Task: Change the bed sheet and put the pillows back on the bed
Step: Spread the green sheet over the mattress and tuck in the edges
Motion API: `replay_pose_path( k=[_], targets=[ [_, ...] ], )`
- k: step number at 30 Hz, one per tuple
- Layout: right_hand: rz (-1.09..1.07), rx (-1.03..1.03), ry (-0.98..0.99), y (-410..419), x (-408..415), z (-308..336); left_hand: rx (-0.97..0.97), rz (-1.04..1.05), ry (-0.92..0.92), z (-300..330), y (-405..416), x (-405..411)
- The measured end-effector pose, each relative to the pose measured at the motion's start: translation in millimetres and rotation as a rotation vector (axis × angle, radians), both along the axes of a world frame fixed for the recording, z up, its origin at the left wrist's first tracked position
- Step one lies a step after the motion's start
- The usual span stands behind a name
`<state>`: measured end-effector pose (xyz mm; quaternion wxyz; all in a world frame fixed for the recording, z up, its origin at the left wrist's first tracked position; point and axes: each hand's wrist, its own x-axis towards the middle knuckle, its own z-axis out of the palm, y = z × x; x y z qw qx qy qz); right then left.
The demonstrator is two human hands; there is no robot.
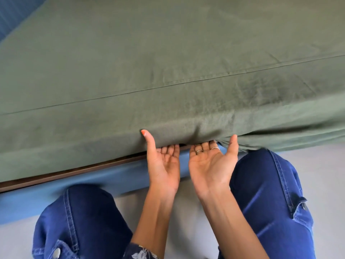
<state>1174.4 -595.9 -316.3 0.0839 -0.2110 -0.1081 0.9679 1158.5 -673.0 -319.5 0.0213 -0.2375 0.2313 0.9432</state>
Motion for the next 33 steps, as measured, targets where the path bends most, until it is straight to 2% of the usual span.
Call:
replay_pose_path(
  k=[11,16,21,25,28,33],
  targets=[
    [-0.023,0.024,-0.061,27,-45,1,0.051,-0.105,0.050,-12,-6,-5],
    [-0.035,-0.044,0.024,35,-51,-9,0.131,-0.085,0.147,-14,-1,-13],
    [-0.103,-0.027,0.129,36,-61,-16,0.191,-0.117,0.221,-14,12,-29],
    [-0.113,-0.017,0.157,38,-64,-21,0.072,-0.274,0.110,-17,-3,-23],
    [-0.096,0.042,0.163,38,-62,-23,-0.154,-0.474,-0.031,-13,-23,-13],
    [-0.056,0.125,0.112,49,-54,-21,0.017,-0.344,-0.030,-6,-3,0]
  ],
)
